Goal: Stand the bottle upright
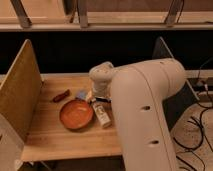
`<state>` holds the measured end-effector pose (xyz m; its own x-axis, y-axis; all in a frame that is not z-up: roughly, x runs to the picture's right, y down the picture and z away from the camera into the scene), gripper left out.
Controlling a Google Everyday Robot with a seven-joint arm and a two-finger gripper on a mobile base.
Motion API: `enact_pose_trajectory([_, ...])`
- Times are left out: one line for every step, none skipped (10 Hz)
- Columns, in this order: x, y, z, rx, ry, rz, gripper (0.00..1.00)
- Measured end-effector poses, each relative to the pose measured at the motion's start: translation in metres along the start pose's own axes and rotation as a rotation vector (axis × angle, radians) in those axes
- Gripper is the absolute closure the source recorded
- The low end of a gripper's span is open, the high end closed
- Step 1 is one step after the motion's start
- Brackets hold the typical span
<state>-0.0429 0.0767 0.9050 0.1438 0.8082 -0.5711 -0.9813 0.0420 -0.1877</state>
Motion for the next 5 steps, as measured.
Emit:
enact_pose_trajectory([0.000,-0.004,0.001,0.001,0.000,0.016,0.20])
enact_pose_trajectory([0.000,-0.011,0.001,-0.001,-0.002,0.039,0.20])
enact_pose_trajectory([0.000,-0.014,0.002,-0.003,-0.003,0.050,0.20])
enact_pose_trajectory([-0.001,-0.018,0.003,-0.007,-0.004,0.061,0.20])
enact_pose_trajectory([-0.002,-0.019,0.005,-0.012,-0.002,0.067,0.20])
